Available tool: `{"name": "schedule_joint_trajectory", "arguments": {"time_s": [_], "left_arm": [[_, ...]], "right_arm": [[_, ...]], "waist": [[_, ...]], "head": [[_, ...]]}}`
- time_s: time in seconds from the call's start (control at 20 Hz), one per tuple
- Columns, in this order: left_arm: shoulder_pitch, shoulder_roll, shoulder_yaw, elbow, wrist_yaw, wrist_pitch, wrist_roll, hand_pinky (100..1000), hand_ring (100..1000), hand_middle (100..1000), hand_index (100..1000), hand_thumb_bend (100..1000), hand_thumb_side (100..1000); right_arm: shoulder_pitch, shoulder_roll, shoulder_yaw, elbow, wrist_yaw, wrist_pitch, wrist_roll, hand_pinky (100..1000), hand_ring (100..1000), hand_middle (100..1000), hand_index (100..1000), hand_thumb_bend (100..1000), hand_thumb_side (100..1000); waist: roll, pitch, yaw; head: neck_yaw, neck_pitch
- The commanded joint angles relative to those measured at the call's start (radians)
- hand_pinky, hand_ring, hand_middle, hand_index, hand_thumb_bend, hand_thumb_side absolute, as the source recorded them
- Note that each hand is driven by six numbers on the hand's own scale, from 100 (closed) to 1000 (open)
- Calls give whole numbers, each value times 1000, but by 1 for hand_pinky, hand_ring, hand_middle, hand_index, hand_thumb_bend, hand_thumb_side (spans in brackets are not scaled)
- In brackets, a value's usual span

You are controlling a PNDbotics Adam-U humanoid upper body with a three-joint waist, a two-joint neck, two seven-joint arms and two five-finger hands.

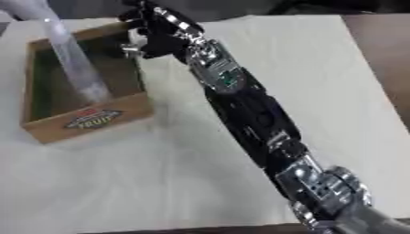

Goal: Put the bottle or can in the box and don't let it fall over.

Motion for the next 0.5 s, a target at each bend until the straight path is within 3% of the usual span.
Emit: {"name": "schedule_joint_trajectory", "arguments": {"time_s": [0.05, 0.5], "left_arm": [[-5, 51, 10, -12, -7, 0, 2, 727, 818, 767, 834, 1000, 665], [3, 58, 8, -15, -17, 1, 2, 727, 819, 769, 834, 1000, 666]], "right_arm": [[-2, -66, -19, -50, -37, 8, -16, 973, 862, 788, 958, 761, 192], [84, -193, -58, -127, -116, 22, -66, 948, 855, 782, 955, 749, 198]], "waist": [[2, -31, -8], [-9, -50, -52]], "head": [[18, 8], [58, 20]]}}
